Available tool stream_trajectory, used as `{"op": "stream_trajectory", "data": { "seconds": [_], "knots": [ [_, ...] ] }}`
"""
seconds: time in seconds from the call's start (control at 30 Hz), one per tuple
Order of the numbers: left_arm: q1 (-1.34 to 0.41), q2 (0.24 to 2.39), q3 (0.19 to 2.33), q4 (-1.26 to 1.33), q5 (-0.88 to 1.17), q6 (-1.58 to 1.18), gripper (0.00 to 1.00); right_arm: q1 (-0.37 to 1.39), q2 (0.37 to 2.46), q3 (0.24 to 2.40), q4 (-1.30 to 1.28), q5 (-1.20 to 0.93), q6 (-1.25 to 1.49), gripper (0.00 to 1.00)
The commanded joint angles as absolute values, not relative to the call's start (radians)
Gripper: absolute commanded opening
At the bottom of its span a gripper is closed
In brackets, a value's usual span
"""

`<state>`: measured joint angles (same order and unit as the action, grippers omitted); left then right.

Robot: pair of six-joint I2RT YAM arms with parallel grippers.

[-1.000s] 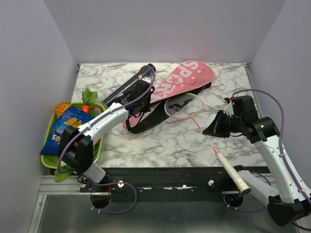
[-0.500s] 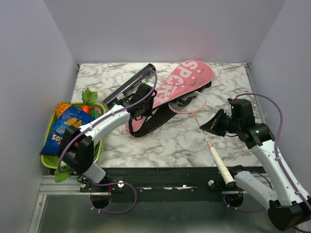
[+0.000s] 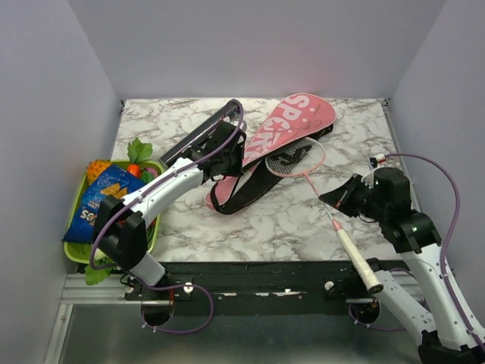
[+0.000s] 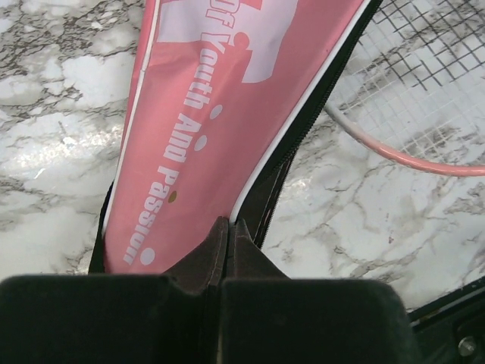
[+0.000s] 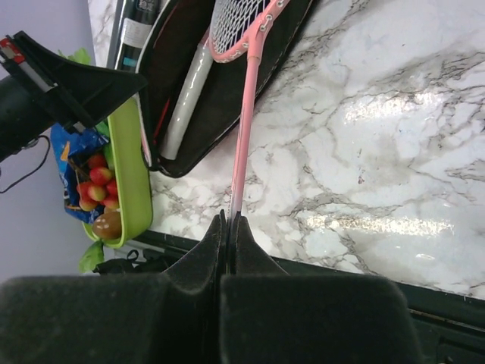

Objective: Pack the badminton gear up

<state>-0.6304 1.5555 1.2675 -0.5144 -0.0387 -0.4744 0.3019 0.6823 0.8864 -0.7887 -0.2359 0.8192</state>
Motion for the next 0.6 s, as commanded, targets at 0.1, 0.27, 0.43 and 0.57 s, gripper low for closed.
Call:
{"op": "stream_trajectory", "data": {
  "seconds": [0.1,0.27,0.43,0.57],
  "knots": [
    [-0.638,1.557,1.361,-0.514,0.078,-0.529,0.0,0.308,0.626,0.805,-0.589,-0.178,0.807,0.01],
    [-0.643,1.536,1.355,-0.509,0.12,-0.554,0.0,0.308,0.635,0.755,-0.496,-0.135,0.825,0.01],
    [-0.655,1.519,1.355,-0.515,0.143,-0.575,0.0,0.308,0.669,0.66,-0.367,-0.056,0.867,0.01],
    [-0.676,1.509,1.339,-0.511,0.129,-0.597,0.0,0.308,0.733,0.603,-0.247,0.055,0.884,0.01]
  ]
}}
